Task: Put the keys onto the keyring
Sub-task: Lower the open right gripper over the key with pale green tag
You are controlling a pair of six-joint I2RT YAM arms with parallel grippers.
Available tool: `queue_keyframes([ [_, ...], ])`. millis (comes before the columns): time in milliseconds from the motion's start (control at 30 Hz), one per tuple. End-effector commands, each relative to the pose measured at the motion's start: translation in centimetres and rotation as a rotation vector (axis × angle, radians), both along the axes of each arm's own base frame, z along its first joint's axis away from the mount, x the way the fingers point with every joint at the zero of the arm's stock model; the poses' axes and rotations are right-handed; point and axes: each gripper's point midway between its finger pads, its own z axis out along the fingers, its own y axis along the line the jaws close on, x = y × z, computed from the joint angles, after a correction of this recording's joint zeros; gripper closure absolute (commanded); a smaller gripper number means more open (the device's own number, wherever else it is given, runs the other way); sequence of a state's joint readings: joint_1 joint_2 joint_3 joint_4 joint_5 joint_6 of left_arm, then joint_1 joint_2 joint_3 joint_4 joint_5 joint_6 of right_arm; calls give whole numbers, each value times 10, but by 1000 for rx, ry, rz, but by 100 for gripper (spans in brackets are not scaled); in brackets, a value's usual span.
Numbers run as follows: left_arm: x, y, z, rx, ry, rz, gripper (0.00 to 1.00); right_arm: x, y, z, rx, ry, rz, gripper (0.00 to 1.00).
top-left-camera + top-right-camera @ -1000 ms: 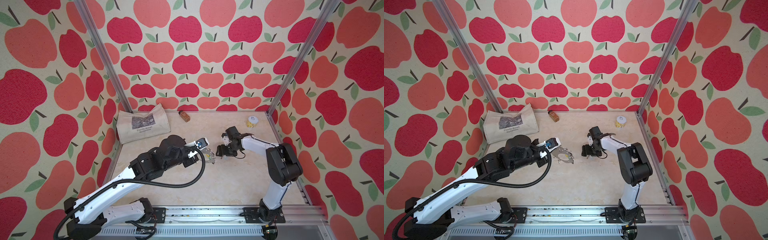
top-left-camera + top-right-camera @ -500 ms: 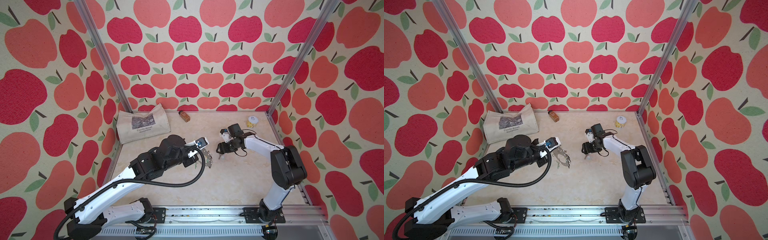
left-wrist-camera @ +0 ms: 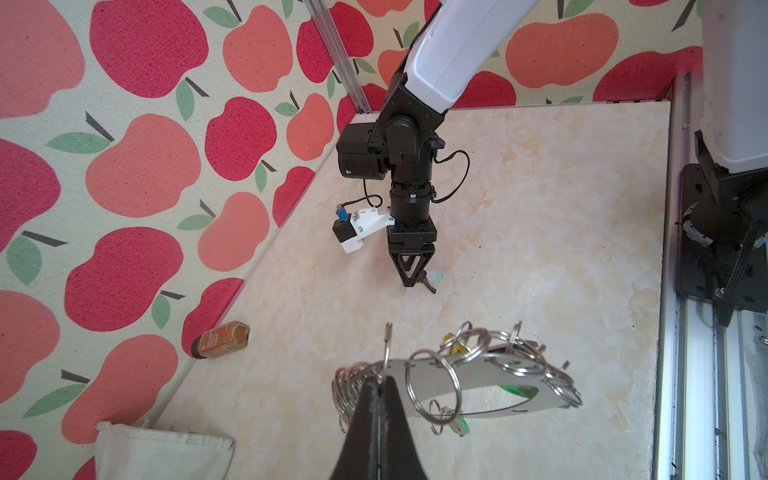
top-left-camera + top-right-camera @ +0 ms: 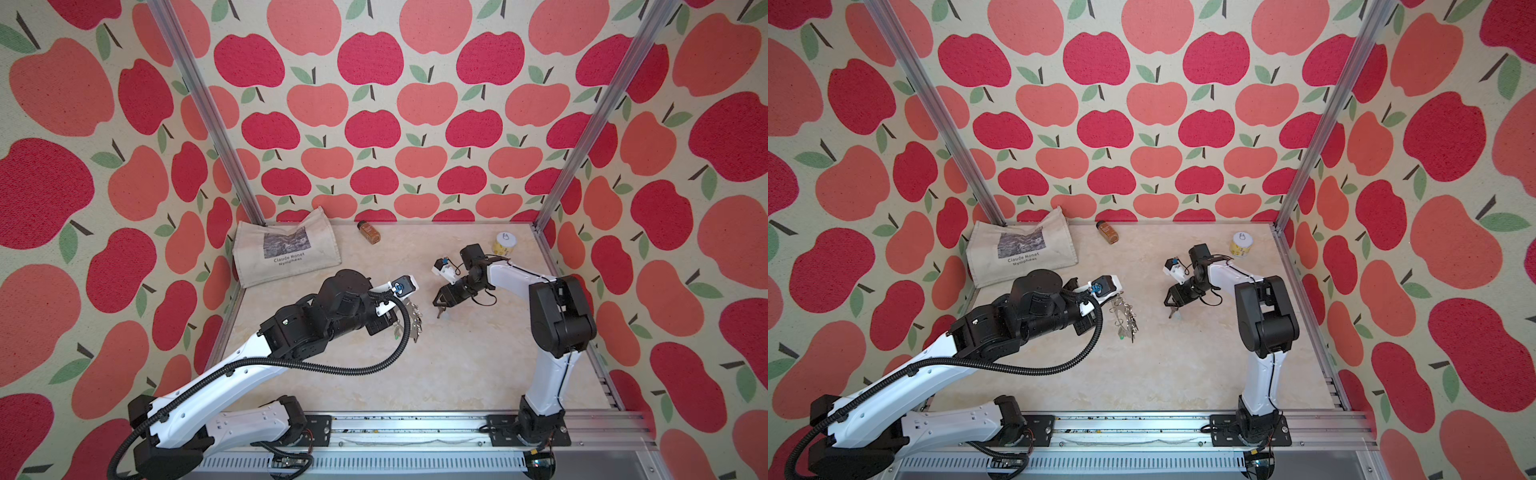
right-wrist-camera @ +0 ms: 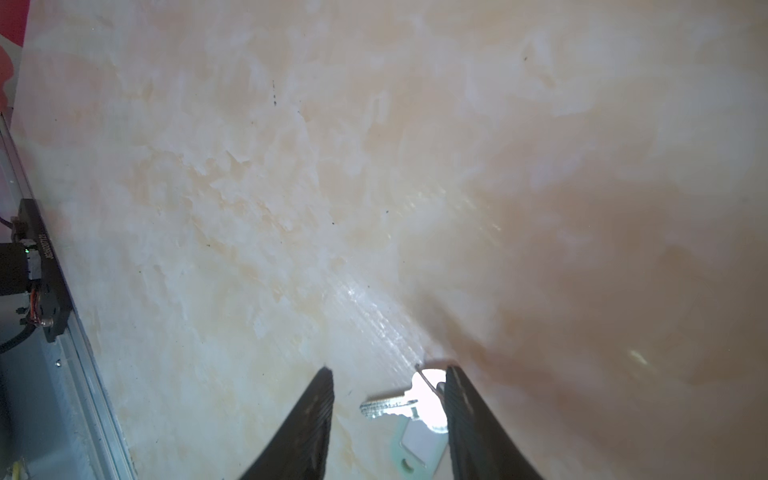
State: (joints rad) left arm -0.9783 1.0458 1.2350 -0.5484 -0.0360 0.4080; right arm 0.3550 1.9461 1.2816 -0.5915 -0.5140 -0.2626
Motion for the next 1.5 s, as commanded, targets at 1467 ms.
queue_keyframes([
  [1467, -10, 10, 31, -89, -36, 8, 100, -6, -20, 32, -246, -417, 48, 54],
])
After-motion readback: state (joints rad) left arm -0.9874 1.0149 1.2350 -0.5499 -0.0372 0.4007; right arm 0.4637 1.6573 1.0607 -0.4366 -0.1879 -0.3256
